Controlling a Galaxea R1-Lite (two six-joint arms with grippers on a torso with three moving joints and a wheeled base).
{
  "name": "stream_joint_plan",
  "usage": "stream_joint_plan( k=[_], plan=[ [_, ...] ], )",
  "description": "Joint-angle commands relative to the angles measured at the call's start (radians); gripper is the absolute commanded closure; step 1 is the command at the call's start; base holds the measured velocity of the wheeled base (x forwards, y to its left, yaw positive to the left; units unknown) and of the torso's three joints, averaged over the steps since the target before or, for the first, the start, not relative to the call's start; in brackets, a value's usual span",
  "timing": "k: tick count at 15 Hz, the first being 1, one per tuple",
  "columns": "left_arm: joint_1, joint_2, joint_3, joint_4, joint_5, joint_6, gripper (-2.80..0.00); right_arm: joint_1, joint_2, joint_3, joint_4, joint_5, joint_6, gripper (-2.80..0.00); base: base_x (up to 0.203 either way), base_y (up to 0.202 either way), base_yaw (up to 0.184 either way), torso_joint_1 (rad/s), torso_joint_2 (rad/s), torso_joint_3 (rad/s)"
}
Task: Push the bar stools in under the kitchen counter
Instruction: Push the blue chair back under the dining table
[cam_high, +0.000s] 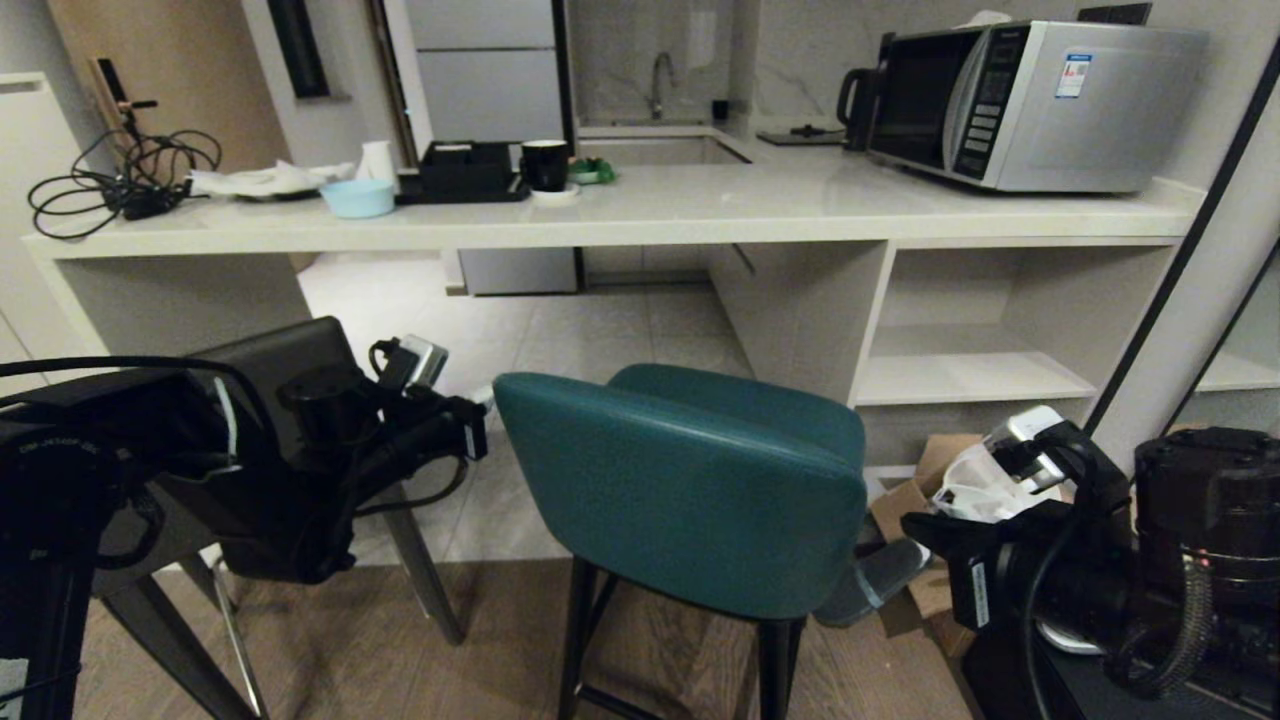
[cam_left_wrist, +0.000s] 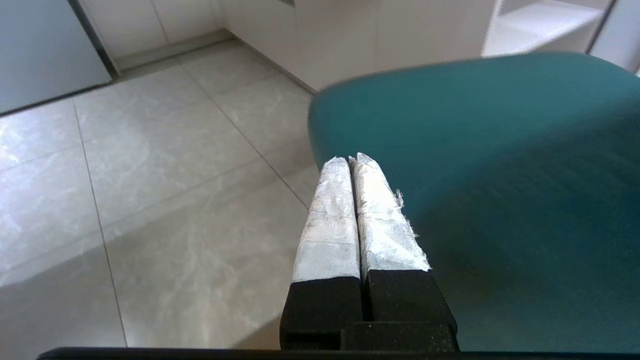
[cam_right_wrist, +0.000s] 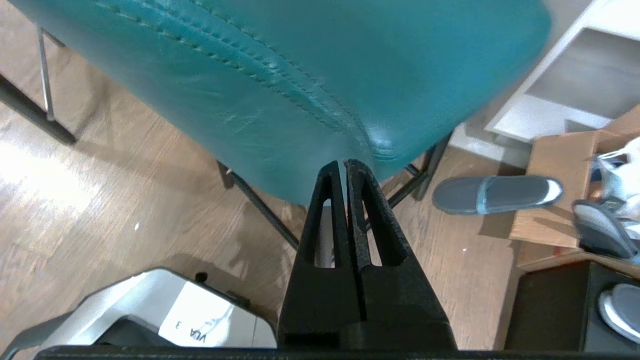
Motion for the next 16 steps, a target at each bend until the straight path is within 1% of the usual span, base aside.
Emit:
stream_joint_plan(
  k=[1,3,4,7,10,12,16],
  plan=[
    [-0.020,0.065,-0.135,0.044,0.023,-0.003,0.00,0.035,0.109,-0.027,-0.026,-0.004,-0.002,0.00,0.000,0.000,0.000,0.000,0.00,0.000],
    [-0.051,0.077,-0.235,0.144,0.044,-0.004,0.00,0.076,0.180,-0.047,-0.112,-0.013,-0.002,0.00,0.000,0.000,0.000,0.000,0.00,0.000],
    [-0.072,0.075,-0.256,0.173,0.044,-0.005,0.00,0.088,0.202,-0.052,-0.125,-0.016,-0.003,0.00,0.000,0.000,0.000,0.000,0.00,0.000],
    [-0.094,0.044,-0.209,0.169,0.038,-0.006,0.00,0.090,0.271,-0.115,-0.131,-0.022,-0.003,0.00,0.000,0.000,0.000,0.000,0.00,0.000],
    [-0.124,-0.014,-0.133,0.153,0.007,-0.009,0.00,0.083,0.359,-0.214,-0.137,-0.086,-0.003,0.00,0.000,0.000,0.000,0.000,0.00,0.000],
    [-0.164,-0.047,-0.103,0.142,-0.011,-0.010,0.00,0.048,0.394,-0.266,-0.136,-0.098,-0.003,0.00,0.000,0.000,0.000,0.000,0.00,0.000],
    [-0.215,-0.102,-0.078,0.141,-0.011,-0.014,0.00,-0.051,0.419,-0.330,-0.128,-0.099,-0.005,0.00,0.000,0.000,0.000,0.000,0.00,0.000]
  ],
)
